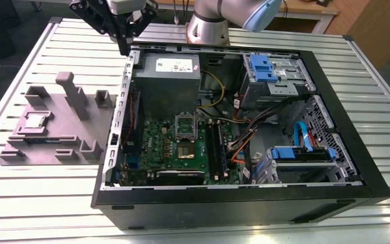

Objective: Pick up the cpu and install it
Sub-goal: 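Reach for the cpu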

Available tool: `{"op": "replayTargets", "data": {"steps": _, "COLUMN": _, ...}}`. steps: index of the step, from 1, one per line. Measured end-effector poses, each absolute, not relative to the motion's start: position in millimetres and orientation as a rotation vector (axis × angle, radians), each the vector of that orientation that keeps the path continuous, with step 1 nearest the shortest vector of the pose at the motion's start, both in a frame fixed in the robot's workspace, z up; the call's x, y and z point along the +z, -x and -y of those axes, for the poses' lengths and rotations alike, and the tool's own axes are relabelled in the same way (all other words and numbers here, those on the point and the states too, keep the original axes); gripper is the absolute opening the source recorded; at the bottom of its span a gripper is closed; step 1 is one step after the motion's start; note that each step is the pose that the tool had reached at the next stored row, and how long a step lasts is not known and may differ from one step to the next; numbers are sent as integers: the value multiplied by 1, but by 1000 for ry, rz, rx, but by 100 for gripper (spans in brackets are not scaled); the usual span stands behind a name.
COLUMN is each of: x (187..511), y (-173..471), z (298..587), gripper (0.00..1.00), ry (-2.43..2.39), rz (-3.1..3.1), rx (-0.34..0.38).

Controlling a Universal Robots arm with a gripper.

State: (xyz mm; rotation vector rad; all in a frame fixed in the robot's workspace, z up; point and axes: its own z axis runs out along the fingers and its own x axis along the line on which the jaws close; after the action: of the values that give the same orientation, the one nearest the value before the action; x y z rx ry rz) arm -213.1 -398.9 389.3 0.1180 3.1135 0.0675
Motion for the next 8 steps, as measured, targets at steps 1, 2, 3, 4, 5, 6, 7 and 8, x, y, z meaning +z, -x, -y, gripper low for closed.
{"op": "replayTargets", "data": {"steps": 1, "x": 389, "y": 213, "z": 399, "gripper": 10, "ry": -118, "rz": -3113, "rx": 68}}
{"op": "replayTargets", "data": {"steps": 2, "x": 389, "y": 214, "z": 399, "gripper": 10, "ry": -118, "rz": -3113, "rx": 68}}
{"op": "replayTargets", "data": {"steps": 3, "x": 389, "y": 214, "z": 399, "gripper": 10, "ry": -118, "rz": -3113, "rx": 68}}
{"op": "replayTargets", "data": {"steps": 4, "x": 389, "y": 215, "z": 399, "gripper": 10, "ry": -118, "rz": -3113, "rx": 68}}
{"op": "replayTargets", "data": {"steps": 5, "x": 389, "y": 215, "z": 399, "gripper": 10, "ry": -118, "rz": -3113, "rx": 68}}
{"op": "replayTargets", "data": {"steps": 6, "x": 389, "y": 215, "z": 399, "gripper": 10, "ry": -118, "rz": -3113, "rx": 68}}
{"op": "replayTargets", "data": {"steps": 7, "x": 389, "y": 216, "z": 399, "gripper": 10, "ry": -118, "rz": -3113, "rx": 68}}
{"op": "replayTargets", "data": {"steps": 8, "x": 389, "y": 216, "z": 399, "gripper": 10, "ry": -118, "rz": -3113, "rx": 68}}
